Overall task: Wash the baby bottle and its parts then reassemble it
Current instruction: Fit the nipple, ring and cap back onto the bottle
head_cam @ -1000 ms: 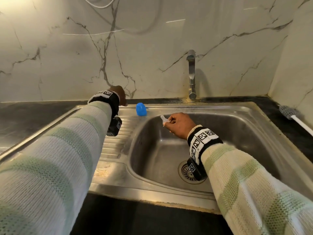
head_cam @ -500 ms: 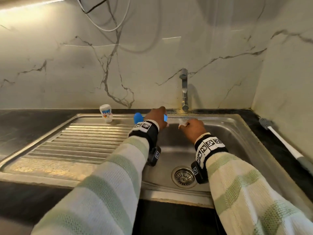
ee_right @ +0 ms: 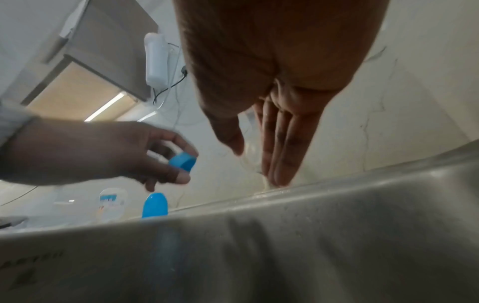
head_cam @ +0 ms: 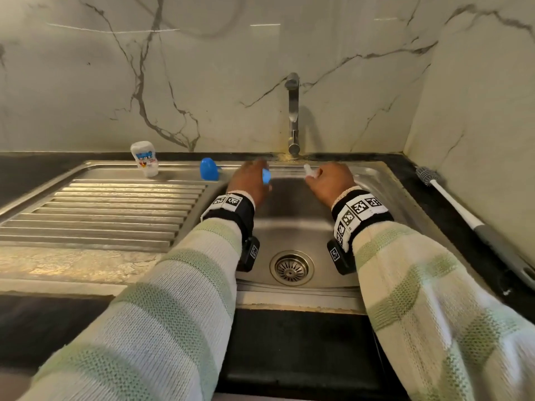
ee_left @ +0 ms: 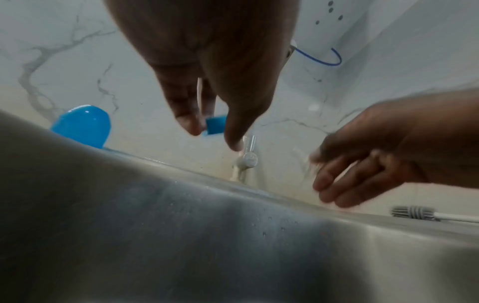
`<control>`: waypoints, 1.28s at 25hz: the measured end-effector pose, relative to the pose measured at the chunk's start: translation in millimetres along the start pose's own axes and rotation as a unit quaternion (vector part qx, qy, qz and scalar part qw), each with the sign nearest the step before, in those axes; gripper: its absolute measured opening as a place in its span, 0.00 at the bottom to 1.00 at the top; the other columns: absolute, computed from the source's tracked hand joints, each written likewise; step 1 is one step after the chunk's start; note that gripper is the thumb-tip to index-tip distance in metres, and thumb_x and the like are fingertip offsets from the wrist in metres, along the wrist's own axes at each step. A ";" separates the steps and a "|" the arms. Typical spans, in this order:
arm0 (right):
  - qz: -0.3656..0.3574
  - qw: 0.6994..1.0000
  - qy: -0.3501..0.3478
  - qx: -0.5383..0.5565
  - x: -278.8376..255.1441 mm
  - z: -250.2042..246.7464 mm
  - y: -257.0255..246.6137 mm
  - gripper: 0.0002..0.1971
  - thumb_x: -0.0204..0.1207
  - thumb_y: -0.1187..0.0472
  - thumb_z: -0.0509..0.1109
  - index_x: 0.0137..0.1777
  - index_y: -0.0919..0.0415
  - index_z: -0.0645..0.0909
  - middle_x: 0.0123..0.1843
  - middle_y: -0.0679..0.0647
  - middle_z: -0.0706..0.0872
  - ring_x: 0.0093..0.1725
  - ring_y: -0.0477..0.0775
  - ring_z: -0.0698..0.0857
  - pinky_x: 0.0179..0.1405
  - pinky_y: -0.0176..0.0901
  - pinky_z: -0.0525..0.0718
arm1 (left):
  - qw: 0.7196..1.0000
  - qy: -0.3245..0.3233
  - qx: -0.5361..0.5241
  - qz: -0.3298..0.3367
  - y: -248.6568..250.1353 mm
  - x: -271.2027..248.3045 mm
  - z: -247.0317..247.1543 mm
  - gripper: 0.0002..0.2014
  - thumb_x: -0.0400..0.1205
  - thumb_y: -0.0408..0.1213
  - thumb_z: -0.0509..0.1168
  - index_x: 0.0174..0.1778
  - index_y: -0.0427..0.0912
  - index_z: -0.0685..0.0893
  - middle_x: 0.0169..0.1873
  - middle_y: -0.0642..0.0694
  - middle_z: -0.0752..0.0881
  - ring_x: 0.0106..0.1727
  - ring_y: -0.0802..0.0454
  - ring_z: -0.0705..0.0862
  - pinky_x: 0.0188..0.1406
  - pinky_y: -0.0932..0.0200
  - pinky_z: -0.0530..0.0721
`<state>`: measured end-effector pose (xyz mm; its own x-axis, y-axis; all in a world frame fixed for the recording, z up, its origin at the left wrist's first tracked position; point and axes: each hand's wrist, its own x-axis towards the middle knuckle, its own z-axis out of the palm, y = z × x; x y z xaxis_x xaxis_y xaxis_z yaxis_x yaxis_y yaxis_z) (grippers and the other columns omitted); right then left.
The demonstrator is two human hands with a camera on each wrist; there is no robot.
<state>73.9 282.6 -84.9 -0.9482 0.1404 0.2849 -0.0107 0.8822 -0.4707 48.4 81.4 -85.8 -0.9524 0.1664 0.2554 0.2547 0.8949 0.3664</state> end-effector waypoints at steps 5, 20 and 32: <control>0.002 0.996 -0.084 -0.027 -6.0 14.0 -3.8 0.22 0.77 0.44 0.69 0.39 0.66 0.85 0.33 0.55 0.85 0.36 0.57 0.86 0.33 0.40 0.78 | 0.997 -0.065 0.040 -0.012 0.1 -7.1 7.8 0.23 0.75 0.37 0.76 0.65 0.47 0.81 0.60 0.42 0.85 0.60 0.41 0.85 0.61 0.46 0.84; -0.050 0.980 -0.180 0.071 -9.6 12.4 -15.7 0.15 0.73 0.49 0.73 0.37 0.60 0.90 0.33 0.54 0.91 0.37 0.56 0.92 0.48 0.54 0.91 | 0.954 -0.117 -0.273 -0.032 -9.3 -5.4 14.3 0.19 0.82 0.36 0.71 0.68 0.42 0.79 0.56 0.38 0.86 0.41 0.53 0.84 0.42 0.58 0.88; -0.072 0.982 -0.151 0.085 -9.7 23.2 -21.3 0.14 0.74 0.48 0.76 0.39 0.60 0.89 0.35 0.55 0.91 0.37 0.55 0.91 0.48 0.55 0.90 | 0.892 -0.189 -0.410 -0.030 -2.0 -5.8 21.4 0.18 0.87 0.33 0.63 0.74 0.42 0.79 0.47 0.42 0.86 0.43 0.51 0.84 0.53 0.50 0.87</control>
<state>75.9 252.1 -97.0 -0.9838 -0.1416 0.1099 -0.1792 0.7921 -0.5835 49.9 87.4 -107.1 -0.9177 0.3941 -0.0503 0.0902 0.3299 0.9397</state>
